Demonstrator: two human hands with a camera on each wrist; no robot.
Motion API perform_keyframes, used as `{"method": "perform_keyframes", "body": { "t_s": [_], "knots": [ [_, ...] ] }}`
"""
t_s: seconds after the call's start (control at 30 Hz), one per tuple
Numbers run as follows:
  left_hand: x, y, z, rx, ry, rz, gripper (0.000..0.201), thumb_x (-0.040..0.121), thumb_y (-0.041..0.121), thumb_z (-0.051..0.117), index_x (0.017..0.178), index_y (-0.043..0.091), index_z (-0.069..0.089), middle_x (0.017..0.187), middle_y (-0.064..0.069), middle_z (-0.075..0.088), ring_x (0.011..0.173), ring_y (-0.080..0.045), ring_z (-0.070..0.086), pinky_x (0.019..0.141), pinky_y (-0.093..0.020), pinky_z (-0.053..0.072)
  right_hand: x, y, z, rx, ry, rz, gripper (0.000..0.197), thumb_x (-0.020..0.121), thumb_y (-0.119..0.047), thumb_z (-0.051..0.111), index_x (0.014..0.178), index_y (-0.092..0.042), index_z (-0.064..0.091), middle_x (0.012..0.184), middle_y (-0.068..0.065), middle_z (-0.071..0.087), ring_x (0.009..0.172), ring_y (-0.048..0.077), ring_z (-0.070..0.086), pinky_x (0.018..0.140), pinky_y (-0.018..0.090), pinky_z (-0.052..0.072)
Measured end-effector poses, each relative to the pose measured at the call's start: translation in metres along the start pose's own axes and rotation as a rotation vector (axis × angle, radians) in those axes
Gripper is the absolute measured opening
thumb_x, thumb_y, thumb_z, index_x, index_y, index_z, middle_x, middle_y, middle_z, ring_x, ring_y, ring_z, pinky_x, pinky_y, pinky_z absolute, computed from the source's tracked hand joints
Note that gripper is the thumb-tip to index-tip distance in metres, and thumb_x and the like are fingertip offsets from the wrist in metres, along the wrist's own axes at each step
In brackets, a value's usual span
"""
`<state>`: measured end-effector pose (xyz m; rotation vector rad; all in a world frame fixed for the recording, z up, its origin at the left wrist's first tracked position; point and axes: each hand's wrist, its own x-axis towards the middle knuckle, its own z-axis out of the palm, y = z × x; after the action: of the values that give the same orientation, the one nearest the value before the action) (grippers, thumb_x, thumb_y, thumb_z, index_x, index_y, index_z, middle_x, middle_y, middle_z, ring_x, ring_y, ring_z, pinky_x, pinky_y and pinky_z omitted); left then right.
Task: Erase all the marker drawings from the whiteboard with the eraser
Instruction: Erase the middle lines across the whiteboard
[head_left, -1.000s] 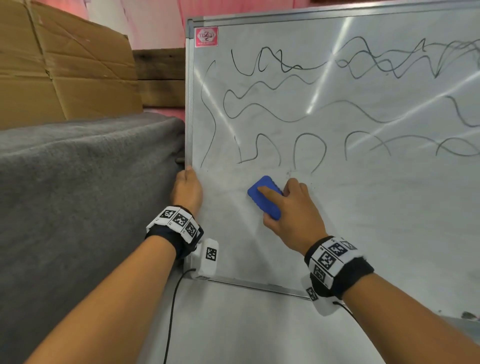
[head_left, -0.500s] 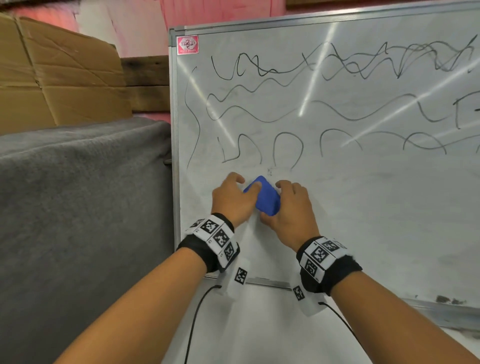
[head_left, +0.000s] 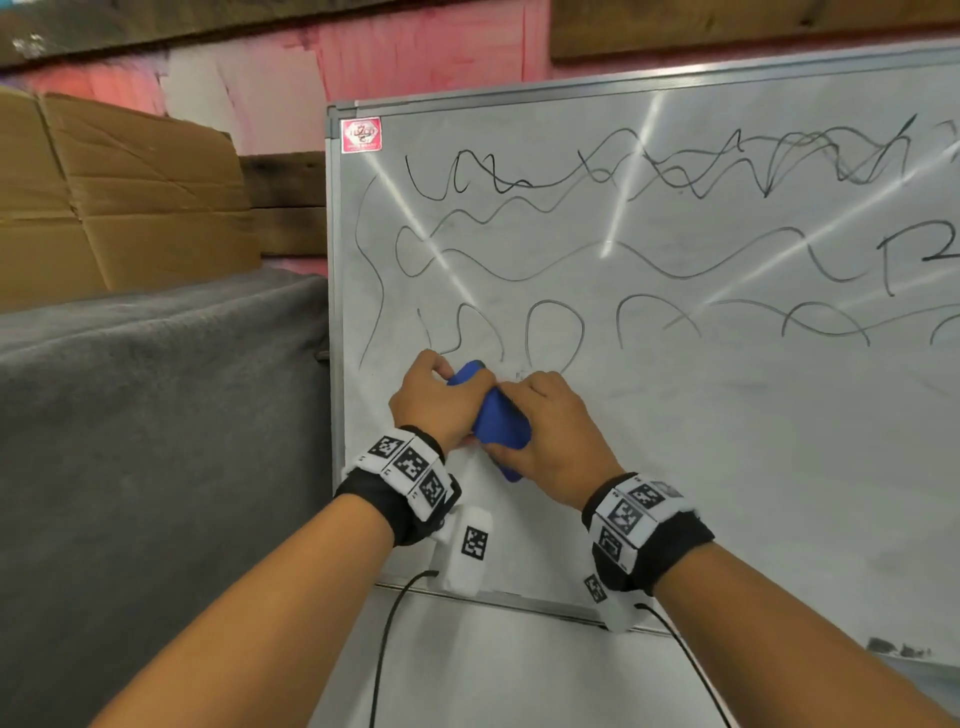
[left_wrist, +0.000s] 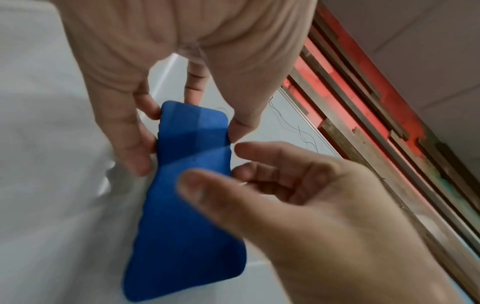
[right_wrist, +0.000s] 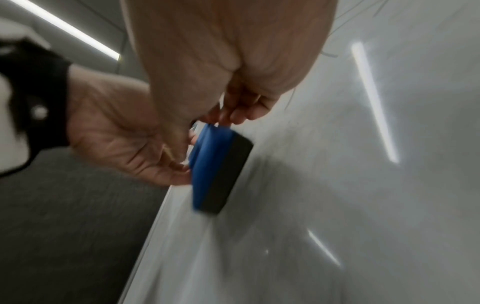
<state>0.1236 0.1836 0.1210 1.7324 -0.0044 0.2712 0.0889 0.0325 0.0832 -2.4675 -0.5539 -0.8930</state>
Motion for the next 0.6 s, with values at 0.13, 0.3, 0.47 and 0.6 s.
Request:
{"method": "perform_keyframes", "body": {
  "t_s": [0.13, 0.3, 0.47, 0.6],
  "knots": [
    [0.009, 0.001, -0.024, 0.193, 0.093, 0.126, 0.035, 0.067, 0.048, 0.075, 0.088, 0.03, 0.052, 0.093, -0.011, 0.066, 0.079, -0.027, 0.066, 0.064, -0.038, 0.059, 0.034, 0.005, -0.033, -0.026, 0.146, -0.112, 0.048, 0.086, -0.05, 0.06, 0.116, -0.013, 0.069, 0.096, 0.003, 0.061, 0.094, 0.022, 0.054, 0.082, 0.042, 0.047],
    [0.028, 0.006, -0.049, 0.26, 0.245, 0.252, 0.032, 0.078, 0.036, 0.078, 0.099, 0.024, 0.057, 0.092, -0.008, 0.061, 0.079, -0.02, 0.058, 0.062, -0.025, 0.048, 0.112, 0.0, -0.08, -0.169, 0.196, -0.11, 0.041, 0.09, -0.045, 0.062, 0.117, -0.015, 0.066, 0.103, 0.007, 0.056, 0.103, 0.028, 0.05, 0.088, 0.047, 0.046],
    [0.044, 0.013, -0.063, 0.302, 0.319, 0.268, 0.037, 0.078, 0.037, 0.077, 0.106, 0.023, 0.057, 0.105, -0.011, 0.058, 0.092, -0.028, 0.058, 0.078, -0.037, 0.051, 0.169, -0.012, -0.102, -0.4, 0.152, -0.133, 0.045, 0.09, -0.048, 0.061, 0.123, -0.018, 0.062, 0.113, 0.011, 0.05, 0.111, 0.031, 0.044, 0.093, 0.047, 0.041],
    [0.05, 0.0, -0.074, 0.339, 0.325, 0.258, 0.037, 0.078, 0.039, 0.075, 0.106, 0.023, 0.057, 0.102, -0.01, 0.061, 0.09, -0.028, 0.06, 0.081, -0.042, 0.056, 0.204, -0.018, -0.124, -0.533, 0.188, -0.14, 0.051, 0.088, -0.052, 0.059, 0.127, -0.018, 0.057, 0.118, 0.014, 0.047, 0.115, 0.035, 0.041, 0.095, 0.047, 0.038]
  ]
}}
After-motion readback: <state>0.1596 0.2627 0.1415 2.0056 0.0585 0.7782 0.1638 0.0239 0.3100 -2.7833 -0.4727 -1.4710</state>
